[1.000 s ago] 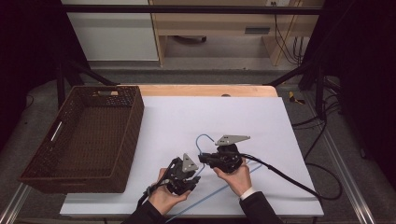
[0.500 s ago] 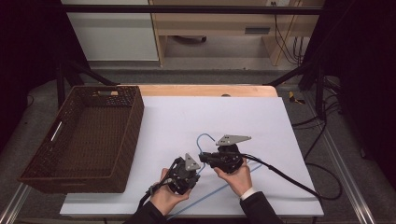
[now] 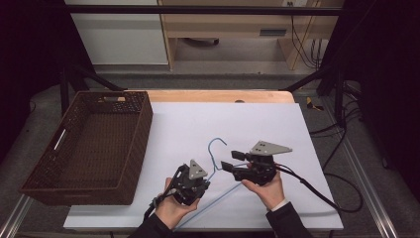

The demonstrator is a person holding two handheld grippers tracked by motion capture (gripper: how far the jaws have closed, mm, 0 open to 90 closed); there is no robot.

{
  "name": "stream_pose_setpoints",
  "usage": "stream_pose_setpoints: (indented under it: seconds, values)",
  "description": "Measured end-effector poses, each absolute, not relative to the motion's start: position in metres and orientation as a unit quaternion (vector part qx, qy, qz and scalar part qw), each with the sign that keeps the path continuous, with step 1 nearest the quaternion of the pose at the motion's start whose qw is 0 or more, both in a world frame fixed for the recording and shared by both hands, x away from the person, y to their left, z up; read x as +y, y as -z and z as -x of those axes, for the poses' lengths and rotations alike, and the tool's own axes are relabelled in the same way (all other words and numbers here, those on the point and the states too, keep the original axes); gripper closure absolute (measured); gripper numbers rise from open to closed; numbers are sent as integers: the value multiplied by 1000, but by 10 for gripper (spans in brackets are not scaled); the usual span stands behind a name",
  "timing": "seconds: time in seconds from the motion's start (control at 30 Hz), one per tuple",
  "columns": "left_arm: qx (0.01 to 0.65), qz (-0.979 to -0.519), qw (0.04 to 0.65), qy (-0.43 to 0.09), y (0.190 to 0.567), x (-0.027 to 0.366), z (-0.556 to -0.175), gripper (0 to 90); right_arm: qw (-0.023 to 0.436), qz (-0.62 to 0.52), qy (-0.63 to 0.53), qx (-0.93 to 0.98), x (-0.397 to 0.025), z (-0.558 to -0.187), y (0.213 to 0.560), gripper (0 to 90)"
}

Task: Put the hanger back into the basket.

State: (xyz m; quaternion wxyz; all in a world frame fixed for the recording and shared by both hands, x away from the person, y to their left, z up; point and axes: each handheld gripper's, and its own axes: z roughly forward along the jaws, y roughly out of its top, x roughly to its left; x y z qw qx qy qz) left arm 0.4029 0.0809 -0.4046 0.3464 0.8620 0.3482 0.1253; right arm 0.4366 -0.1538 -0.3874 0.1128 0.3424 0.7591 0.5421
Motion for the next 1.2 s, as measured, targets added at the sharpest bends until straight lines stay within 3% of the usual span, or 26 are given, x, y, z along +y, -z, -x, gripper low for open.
stream_pose_setpoints:
  seconds: [0.33,0.53,1.2]
  values:
    - [340,-855,364,-141,382,92,-403,871,180,-380,-530,736,-223,-424,383,256]
    - [328,-856,367,-157,362,99,-407,872,214,-393,-520,728,-243,-423,387,188]
    - [285,-852,348,-267,294,115,-421,872,229,-414,-497,727,-265,-418,399,112]
